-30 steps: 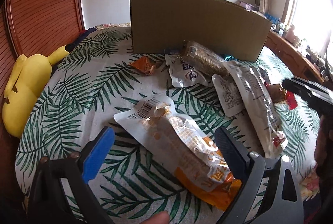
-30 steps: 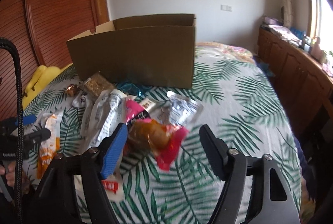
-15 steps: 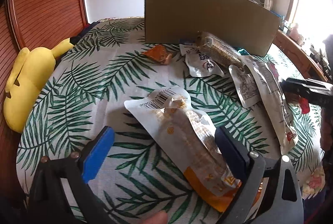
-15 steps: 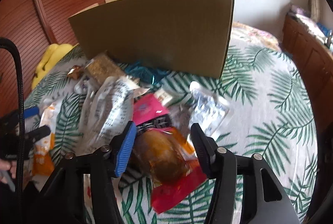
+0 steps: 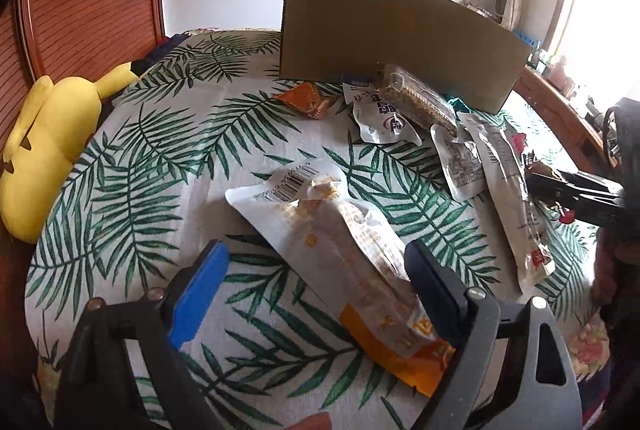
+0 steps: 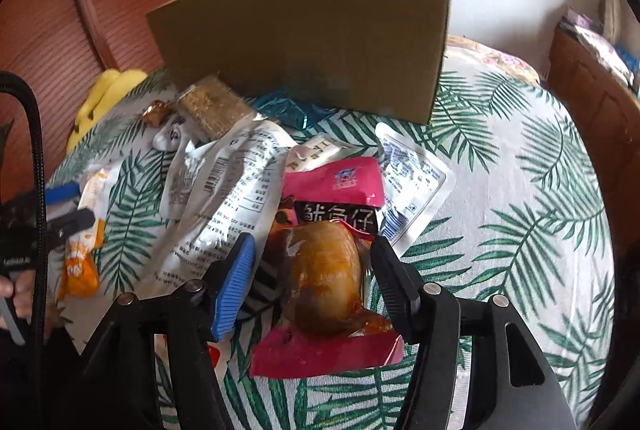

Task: Organize snacks
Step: 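Lower the right tool onto the pink egg pack while the left tool approaches the white-orange sausage pack, then close the right tool on the pink egg pack while the left tool grasps the sausage pack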

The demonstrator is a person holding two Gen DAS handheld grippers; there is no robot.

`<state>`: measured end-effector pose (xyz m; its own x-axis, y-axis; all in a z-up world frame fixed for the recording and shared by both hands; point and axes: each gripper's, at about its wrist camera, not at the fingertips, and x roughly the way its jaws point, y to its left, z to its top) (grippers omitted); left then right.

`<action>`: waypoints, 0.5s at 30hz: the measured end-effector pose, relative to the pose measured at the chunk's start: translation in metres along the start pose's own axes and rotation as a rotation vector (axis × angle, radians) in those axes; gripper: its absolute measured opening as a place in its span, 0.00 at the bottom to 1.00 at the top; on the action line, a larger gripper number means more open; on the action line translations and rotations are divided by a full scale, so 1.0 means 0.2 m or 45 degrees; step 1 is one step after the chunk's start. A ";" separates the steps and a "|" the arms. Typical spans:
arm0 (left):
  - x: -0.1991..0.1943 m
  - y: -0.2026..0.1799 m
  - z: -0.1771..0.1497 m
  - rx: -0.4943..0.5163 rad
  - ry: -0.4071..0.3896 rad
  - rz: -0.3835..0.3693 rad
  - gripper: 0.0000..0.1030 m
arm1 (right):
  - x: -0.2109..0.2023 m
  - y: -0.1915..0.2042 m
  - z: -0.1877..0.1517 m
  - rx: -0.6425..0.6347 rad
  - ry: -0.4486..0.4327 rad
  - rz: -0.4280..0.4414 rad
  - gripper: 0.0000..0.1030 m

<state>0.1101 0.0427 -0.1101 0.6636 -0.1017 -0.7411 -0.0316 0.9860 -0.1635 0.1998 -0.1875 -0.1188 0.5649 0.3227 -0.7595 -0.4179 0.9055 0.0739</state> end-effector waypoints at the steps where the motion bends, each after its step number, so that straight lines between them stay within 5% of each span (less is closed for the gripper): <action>1: -0.01 0.00 0.00 -0.005 0.001 0.000 0.87 | 0.00 -0.01 -0.01 0.014 -0.009 0.003 0.59; 15: 0.10 -0.09 0.09 0.042 0.043 0.056 0.69 | 0.00 0.04 -0.05 -0.042 -0.007 -0.151 0.57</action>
<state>0.1383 0.0244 -0.1104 0.6364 -0.0621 -0.7688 -0.0353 0.9934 -0.1094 0.1903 -0.1830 -0.1252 0.6154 0.2155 -0.7582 -0.3713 0.9277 -0.0377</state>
